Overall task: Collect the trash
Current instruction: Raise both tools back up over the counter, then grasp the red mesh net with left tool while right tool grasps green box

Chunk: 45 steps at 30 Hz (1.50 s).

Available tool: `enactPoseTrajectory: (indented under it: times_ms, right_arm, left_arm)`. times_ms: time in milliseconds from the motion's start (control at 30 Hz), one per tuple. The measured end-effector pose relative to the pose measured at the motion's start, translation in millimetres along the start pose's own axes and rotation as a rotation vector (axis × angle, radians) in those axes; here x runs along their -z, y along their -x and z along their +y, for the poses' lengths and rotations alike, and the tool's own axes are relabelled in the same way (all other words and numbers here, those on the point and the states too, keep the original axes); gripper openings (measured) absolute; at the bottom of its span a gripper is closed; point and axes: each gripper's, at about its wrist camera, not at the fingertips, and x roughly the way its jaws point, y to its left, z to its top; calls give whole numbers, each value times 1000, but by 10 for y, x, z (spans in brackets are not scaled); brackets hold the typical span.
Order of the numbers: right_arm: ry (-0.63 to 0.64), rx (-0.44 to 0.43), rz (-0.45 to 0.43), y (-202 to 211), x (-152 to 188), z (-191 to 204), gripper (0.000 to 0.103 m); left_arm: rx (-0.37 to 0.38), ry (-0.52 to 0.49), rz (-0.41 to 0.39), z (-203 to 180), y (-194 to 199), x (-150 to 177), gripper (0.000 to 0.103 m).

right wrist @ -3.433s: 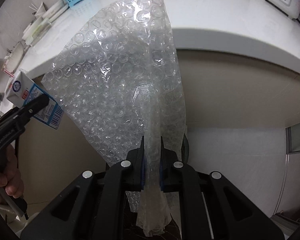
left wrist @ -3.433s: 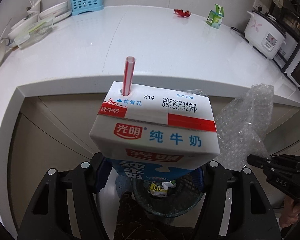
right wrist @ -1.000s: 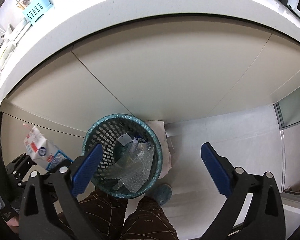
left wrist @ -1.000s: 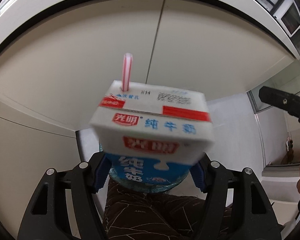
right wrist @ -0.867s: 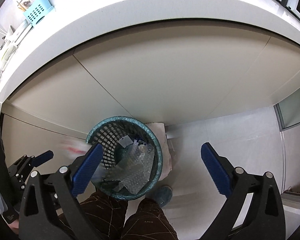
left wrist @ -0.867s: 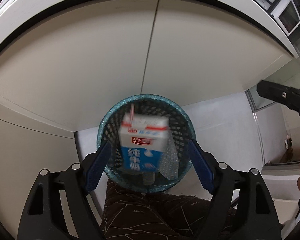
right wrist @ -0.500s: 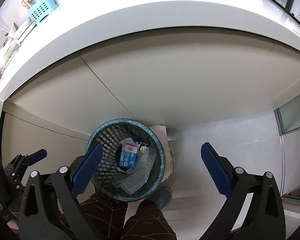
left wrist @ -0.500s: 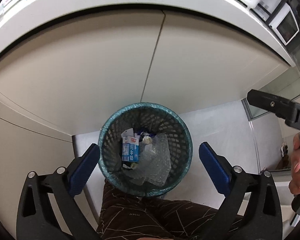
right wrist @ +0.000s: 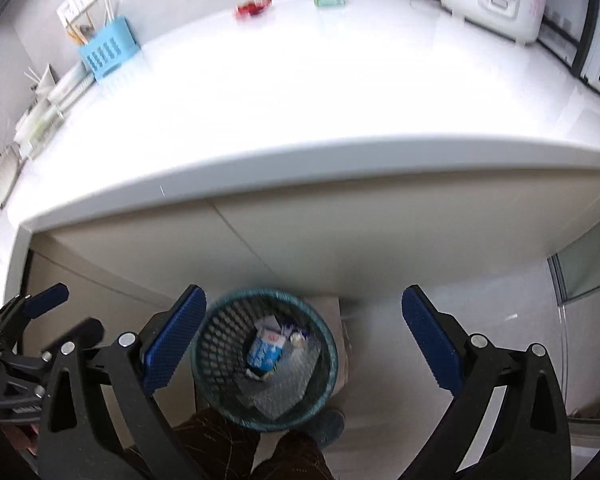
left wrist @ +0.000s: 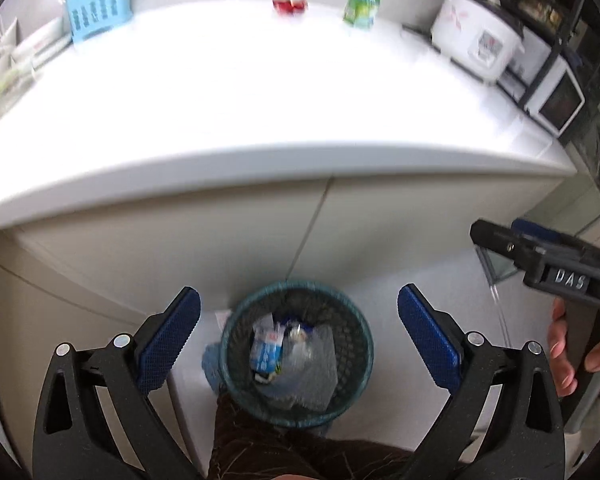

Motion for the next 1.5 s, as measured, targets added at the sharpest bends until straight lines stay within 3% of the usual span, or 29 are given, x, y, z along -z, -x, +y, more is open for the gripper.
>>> enactPoseTrajectory:
  times_ms: [500,800,1000,1500]
  right_arm:
    - [-34,40,-211,516,-1219,39,94]
    - [-48,74,-257,469,-1839,47,94]
    - [-49,84,-251,255,-2198,61,94]
    - [-145,125,-214,-667,-3171,-186,94]
  left_arm:
    - [-25,15,-113,263,364,-1377,97]
    - [-11,-21,-131,291,277,-2075,97]
    - [-3,-49,-128,299,26,-2508,97]
    - [46,-108,-102,334,-1029,-3695,97]
